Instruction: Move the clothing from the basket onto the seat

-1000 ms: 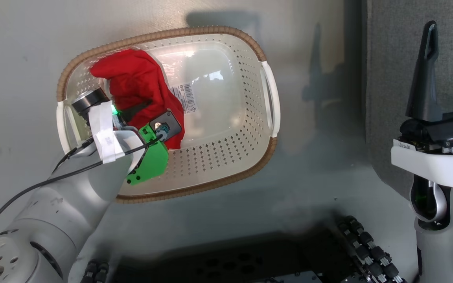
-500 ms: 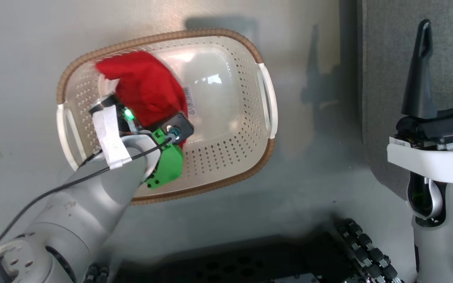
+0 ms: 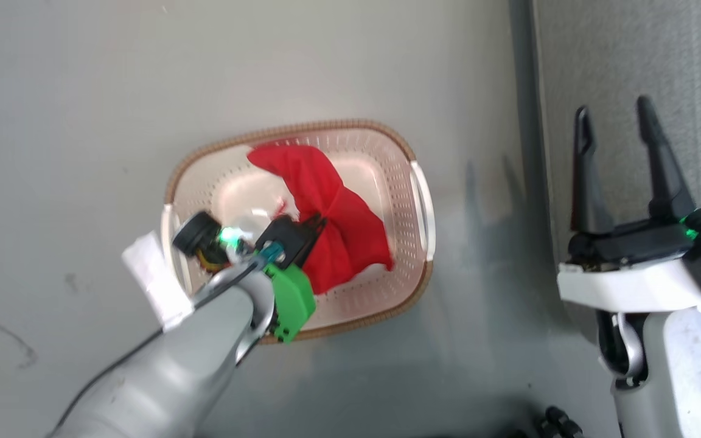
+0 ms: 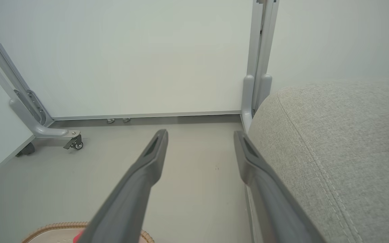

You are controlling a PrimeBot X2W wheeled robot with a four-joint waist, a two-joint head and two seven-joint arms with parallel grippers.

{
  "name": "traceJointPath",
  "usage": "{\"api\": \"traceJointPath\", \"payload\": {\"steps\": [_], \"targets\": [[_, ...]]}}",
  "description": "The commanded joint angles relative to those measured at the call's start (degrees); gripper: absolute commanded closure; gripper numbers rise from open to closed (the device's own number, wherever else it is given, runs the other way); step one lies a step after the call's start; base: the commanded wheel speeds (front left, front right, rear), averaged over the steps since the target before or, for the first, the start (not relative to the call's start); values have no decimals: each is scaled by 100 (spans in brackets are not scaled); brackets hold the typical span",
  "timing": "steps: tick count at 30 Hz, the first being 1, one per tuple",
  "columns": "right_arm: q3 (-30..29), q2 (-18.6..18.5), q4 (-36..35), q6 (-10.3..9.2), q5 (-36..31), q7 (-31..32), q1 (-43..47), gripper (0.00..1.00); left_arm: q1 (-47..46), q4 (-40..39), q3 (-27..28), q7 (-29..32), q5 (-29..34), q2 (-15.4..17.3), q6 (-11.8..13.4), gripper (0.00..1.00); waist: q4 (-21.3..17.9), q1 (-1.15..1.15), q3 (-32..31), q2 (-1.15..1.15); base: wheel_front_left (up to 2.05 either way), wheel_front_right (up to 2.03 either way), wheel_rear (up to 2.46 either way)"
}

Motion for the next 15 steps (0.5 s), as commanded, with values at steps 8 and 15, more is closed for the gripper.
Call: {"api": "traceJointPath", "payload": {"steps": [8, 15], "targets": [[301, -14, 426, -9, 127, -18, 720, 0, 1695, -1778, 1544, -2, 340, 482, 562, 100, 99, 0, -2364, 0, 0, 0, 0], [539, -15, 700, -9, 147, -18, 1233, 0, 2865, -2969, 2670, -3, 806, 518, 656, 100, 7, 0, -3299, 0, 0, 0, 0]]}}
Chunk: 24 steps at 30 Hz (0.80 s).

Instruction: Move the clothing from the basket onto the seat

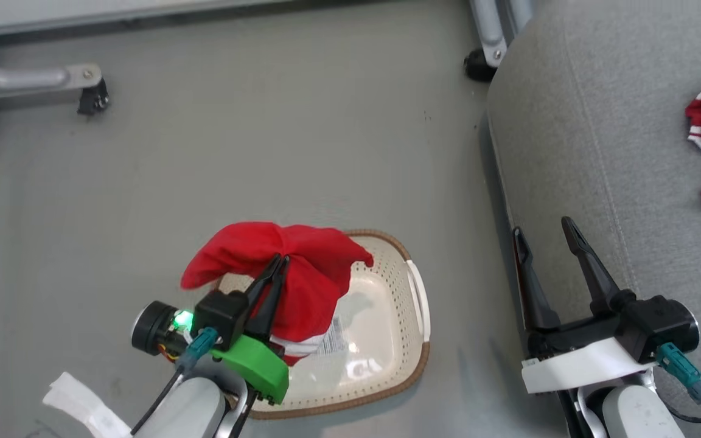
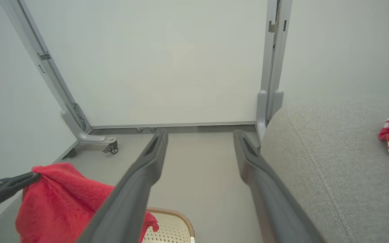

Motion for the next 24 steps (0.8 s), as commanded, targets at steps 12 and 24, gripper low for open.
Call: {"api": "traceJointPath", "payload": {"steps": [12, 24], "targets": [[-9, -13, 54, -9, 180, -18, 610, 0, 1099, -1370, 1093, -1, 703, -15, -253, 100, -101, 0, -1786, 0, 0, 0, 0], [422, -88, 65, -8, 255, -18, 787, 0, 1262, -1808, 1320, -1, 1041, -113, -548, 100, -110, 0, -1956, 0, 0, 0, 0]]}}
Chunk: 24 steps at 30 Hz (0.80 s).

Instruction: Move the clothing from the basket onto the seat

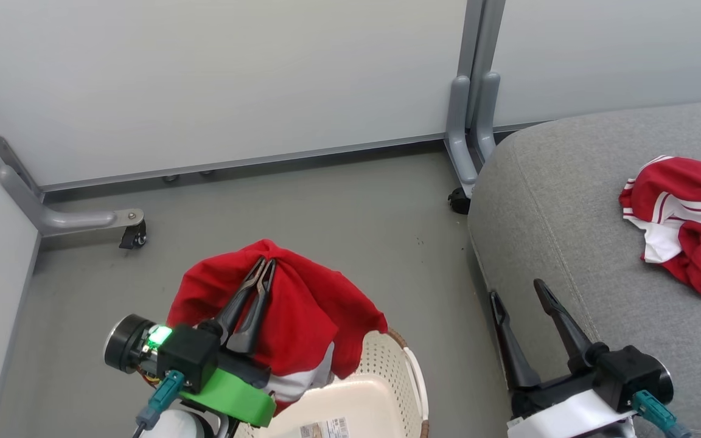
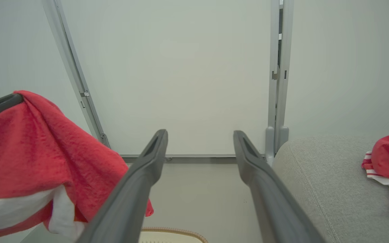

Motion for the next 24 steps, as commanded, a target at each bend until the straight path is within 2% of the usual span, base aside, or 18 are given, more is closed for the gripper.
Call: {"api": "traceJointPath", "payload": {"steps": [1, 12, 17, 24], "targets": [[64, -46, -11, -9, 34, -18, -2, 0, 12, -13, -3, -1, 74, -22, -55, 100, -16, 1, 8, 0, 0, 0, 0], [1103, -230, 5, -9, 196, -18, -575, 0, -712, 144, -540, -1, 212, -162, -325, 100, -157, 1, 223, 0, 0, 0, 0], [1543, -317, 263, -9, 375, -18, -914, 0, -1220, 272, -1127, -1, 125, -310, -386, 100, -190, 1, 286, 0, 0, 0, 0], [1644, -347, 732, -9, 495, -17, -1159, 0, -1910, 386, -1906, -1, -84, -526, -388, 100, -179, 1, 340, 0, 0, 0, 0]]}}
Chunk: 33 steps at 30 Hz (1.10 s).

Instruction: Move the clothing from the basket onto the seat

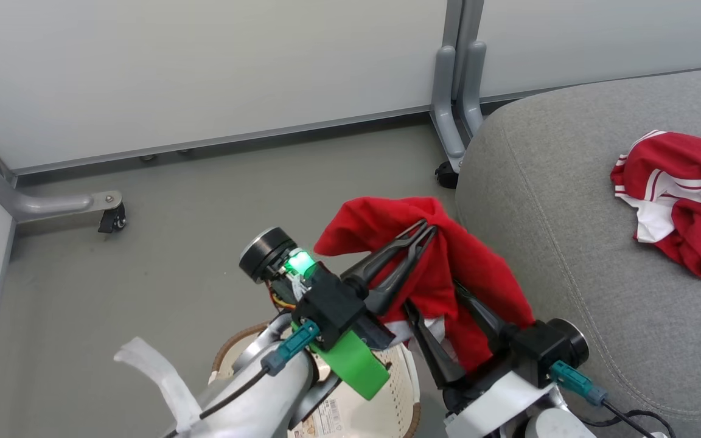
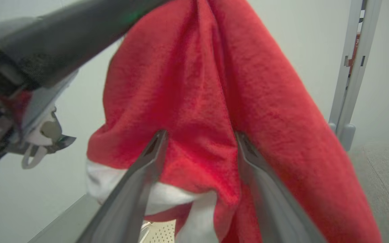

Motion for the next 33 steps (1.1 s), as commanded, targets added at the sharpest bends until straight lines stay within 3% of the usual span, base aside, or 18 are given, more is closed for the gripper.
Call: {"api": "traceJointPath", "payload": {"steps": [1, 8, 9, 10, 11, 29, 30, 31, 32, 33], "targets": [[-27, -14, 75, -8, 18, -17, -91, 0, -175, 17, -97, -3, -69, -35, -12, 100, 21, 0, 13, 0, 0, 0, 0], [-160, 55, 84, -8, -86, -17, -138, 0, -645, 213, -635, 3, -378, -87, -14, 100, 120, 0, 47, 0, 0, 0, 0], [-161, 62, 76, -8, -94, -17, -144, 51, -697, 245, -690, 3, -415, -84, -14, 100, 129, 0, 49, 0, 0, 0, 0], [-155, 68, 68, -8, -103, -17, -151, 87, -732, 278, -726, 3, -446, -79, -14, 100, 134, 0, 50, 0, 0, 0, 0], [-150, 73, 43, -8, -118, -17, -164, 100, -768, 311, -752, 3, -481, -72, -14, 100, 139, 0, 51, 0, 0, 0, 0], [-463, 110, -161, -9, -330, -17, -41, 100, -636, 705, -686, -1, -851, -22, 36, 100, 204, 0, 95, 0, 0, 0, 0], [-490, 126, -175, -8, -350, -17, -25, 100, -625, 725, -680, 0, -872, -12, 42, 76, 214, 0, 100, 0, 0, 0, 0], [-525, 135, -191, -8, -361, -17, -14, 100, -609, 756, -657, 1, -891, 6, 86, 60, 224, 0, 106, 0, 0, 0, 0], [-560, 135, -202, -9, -384, -17, -9, 100, -606, 770, -635, 1, -895, 16, 117, 4, 231, 0, 110, 0, 0, 0, 0], [-592, 139, -217, -8, -401, -17, -2, 100, -591, 783, -611, 1, -917, 18, 143, 0, 239, 0, 111, 0, 0, 0, 0]]}}
